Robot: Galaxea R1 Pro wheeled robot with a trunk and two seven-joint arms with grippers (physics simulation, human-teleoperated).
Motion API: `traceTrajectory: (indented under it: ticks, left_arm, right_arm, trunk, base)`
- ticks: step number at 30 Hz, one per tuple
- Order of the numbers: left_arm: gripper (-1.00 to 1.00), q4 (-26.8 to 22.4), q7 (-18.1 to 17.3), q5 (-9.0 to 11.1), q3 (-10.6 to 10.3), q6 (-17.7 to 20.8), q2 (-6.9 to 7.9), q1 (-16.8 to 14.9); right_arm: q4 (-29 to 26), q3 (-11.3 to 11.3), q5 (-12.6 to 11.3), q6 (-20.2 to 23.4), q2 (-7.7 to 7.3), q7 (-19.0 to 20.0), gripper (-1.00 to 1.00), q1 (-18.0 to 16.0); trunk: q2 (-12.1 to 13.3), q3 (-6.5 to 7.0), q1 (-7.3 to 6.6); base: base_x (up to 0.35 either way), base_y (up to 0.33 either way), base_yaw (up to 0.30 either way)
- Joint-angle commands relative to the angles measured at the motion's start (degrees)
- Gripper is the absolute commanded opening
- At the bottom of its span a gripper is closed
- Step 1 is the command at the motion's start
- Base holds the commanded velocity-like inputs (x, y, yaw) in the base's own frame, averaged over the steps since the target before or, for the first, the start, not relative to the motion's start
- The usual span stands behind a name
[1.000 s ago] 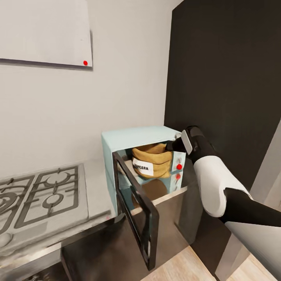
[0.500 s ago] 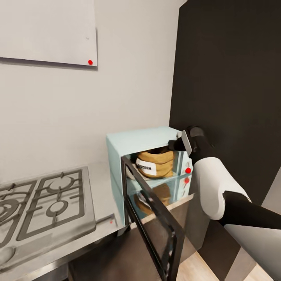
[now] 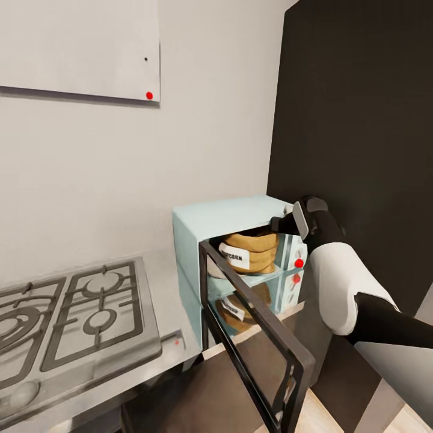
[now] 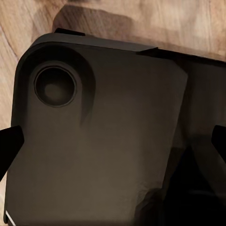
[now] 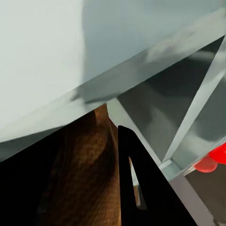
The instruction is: In the kitchen, take the popcorn bag from the countertop, put it into the microwave, and heat it until the popcorn is cooked so the cooked popcorn ends up inside the bag.
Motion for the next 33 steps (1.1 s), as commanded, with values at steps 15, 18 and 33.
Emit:
traceTrajectory:
  ticks: [15,18,33]
  left_arm:
    - [1.00,0.00,-0.06,0.40,0.04,-0.11,-0.06,-0.03]
    - [1.00,0.00,-0.03,0.40,0.04,-0.11,-0.08,-0.03]
    - [1.00,-0.01,-0.05,0.40,0.04,-0.13,-0.09,-0.03]
  right_arm:
    - [3.74,2.13,1.83,0.18,4.22,0.44,-1.00,-0.03]
    - [3.74,2.13,1.84,0.18,4.22,0.45,-1.00,-0.02]
    - [3.74,2.13,1.69,0.18,4.39,0.43,1.00,-0.03]
  trunk:
    - [0.01,-0.06,0.16]
    - [0.01,-0.06,0.16]
    - [0.01,-0.06,0.16]
  base:
    - [-0.145,0.129,0.000]
    - [-0.018,0.017,0.000]
    - [0.000,0.000,0.000]
